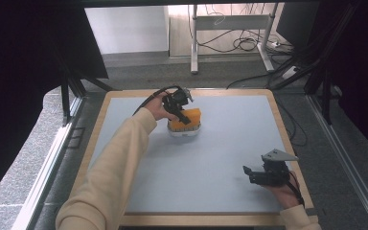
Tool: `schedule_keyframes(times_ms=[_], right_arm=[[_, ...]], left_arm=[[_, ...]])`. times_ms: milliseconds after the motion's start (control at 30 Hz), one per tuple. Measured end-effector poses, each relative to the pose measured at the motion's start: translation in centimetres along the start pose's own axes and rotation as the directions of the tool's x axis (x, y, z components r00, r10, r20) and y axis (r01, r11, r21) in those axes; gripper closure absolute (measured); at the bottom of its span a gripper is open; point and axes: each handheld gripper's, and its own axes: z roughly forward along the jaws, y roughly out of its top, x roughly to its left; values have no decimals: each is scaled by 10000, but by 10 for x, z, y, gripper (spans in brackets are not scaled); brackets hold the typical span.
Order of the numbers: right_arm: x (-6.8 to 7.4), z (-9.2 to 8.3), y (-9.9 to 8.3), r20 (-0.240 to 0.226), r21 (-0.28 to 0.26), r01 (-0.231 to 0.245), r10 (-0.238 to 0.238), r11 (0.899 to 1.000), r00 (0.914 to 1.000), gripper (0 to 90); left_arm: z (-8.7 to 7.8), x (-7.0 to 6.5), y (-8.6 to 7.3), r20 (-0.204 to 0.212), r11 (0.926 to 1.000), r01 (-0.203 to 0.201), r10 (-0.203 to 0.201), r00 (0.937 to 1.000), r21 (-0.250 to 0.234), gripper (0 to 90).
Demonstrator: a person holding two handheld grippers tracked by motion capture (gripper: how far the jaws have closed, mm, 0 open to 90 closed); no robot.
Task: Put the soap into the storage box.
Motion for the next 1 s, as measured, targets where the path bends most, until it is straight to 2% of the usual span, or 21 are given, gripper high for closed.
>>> schedule_keyframes(times_ms=[133,400,500,667,700,733,767,833,933,1000], right_arm=[[0,0,0,4,-5,5,-5,10000,10000,161],[-1,0,-1,33,11,-23,23,10000,10000,161],[-1,0,-1,34,17,-20,20,10000,10000,161],[-1,1,-2,33,62,-17,17,10000,10000,161],[-2,1,-2,40,64,-18,17,10000,10000,161],[-2,1,-2,45,63,-24,24,10000,10000,161],[-2,1,-2,43,65,-32,32,10000,10000,161],[-1,1,-2,3,49,-26,26,10000,10000,161],[0,2,-2,-46,62,29,-28,10000,10000,161],[0,2,-2,-64,61,74,-74,10000,10000,161]], left_arm=[[5,3,0,236,10000,-41,42,9997,-24,618],[9,10,-6,402,9998,100,-94,9991,-143,618],[12,13,-10,421,10000,94,-92,9991,-33,618],[20,17,-16,646,9997,240,-234,9976,-89,617],[21,17,-17,749,9988,435,-417,9963,-219,616],[21,19,-18,692,9995,277,-265,9973,-173,616],[21,18,-18,613,9988,394,-376,9974,-288,615],[19,19,-18,358,9992,282,-272,9990,-283,595],[16,17,-17,-234,9990,154,-163,9996,-408,547],[11,14,-14,-734,9980,86,-132,9972,-623,465]])
